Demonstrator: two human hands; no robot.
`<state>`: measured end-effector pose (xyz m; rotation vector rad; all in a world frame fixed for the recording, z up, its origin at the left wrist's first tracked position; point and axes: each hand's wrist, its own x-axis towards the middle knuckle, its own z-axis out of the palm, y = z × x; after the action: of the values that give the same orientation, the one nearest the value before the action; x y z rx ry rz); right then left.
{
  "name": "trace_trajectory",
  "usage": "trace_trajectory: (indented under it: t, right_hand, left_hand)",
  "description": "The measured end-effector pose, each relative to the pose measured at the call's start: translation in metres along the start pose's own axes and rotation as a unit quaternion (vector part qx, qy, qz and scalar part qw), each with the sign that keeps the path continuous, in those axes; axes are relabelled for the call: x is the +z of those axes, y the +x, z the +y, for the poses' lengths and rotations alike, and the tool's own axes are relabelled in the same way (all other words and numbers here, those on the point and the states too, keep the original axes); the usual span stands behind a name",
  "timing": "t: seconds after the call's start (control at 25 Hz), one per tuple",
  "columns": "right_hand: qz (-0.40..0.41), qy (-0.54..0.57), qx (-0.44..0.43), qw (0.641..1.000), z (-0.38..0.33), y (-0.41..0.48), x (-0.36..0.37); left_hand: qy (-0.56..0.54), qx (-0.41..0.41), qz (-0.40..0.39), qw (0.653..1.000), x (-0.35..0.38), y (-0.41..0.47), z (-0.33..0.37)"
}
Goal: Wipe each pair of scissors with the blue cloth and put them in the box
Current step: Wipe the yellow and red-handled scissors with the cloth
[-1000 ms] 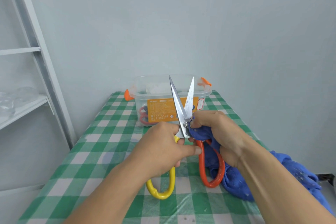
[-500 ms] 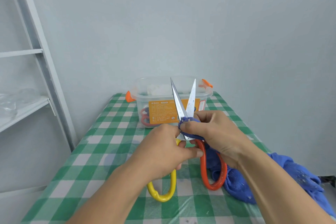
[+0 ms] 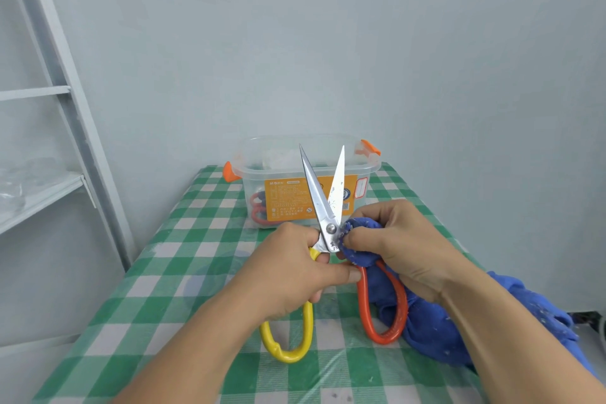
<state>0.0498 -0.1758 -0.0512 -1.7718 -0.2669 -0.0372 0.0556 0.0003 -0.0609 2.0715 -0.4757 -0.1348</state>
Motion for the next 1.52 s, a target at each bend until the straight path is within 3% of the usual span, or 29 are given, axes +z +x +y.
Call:
trace_trajectory:
  t: [0.24, 0.56, 0.8, 1.04, 1.32, 1.52]
  right_hand:
    - [-0.044, 0.017, -0.021, 0.999, 0.005, -0.001, -0.003]
    - [0.025, -0.083, -0.052, 0.995, 0.004, 0.003, 0.014]
    - [-0.013, 0.0, -0.006, 1.0, 0.006, 0.001, 0.003]
    - [0.103, 0.059, -0.048, 0.992, 0.007, 0.003, 0.003]
    - [0.114, 0.032, -0.081, 0.99, 0.001, -0.001, 0.004]
    - [0.145, 0.062, -0.072, 0.985, 0.004, 0.003, 0.004]
  left_hand:
    - [-0.004, 0.003, -0.007, 1.0, 0.001, 0.001, -0.002]
    - [0.016, 0.017, -0.001, 1.0, -0.002, 0.004, -0.009]
    - [-0.012, -0.005, -0.008, 1.0, -0.003, 0.004, -0.009]
    - [-0.024, -0.016, -0.008, 1.0, -0.004, 0.003, -0.01]
    - [-0.016, -0.009, -0.011, 1.0, -0.004, -0.001, -0.005]
    - [-0.091, -0.014, 0.022, 0.996, -0.01, -0.002, 0.0]
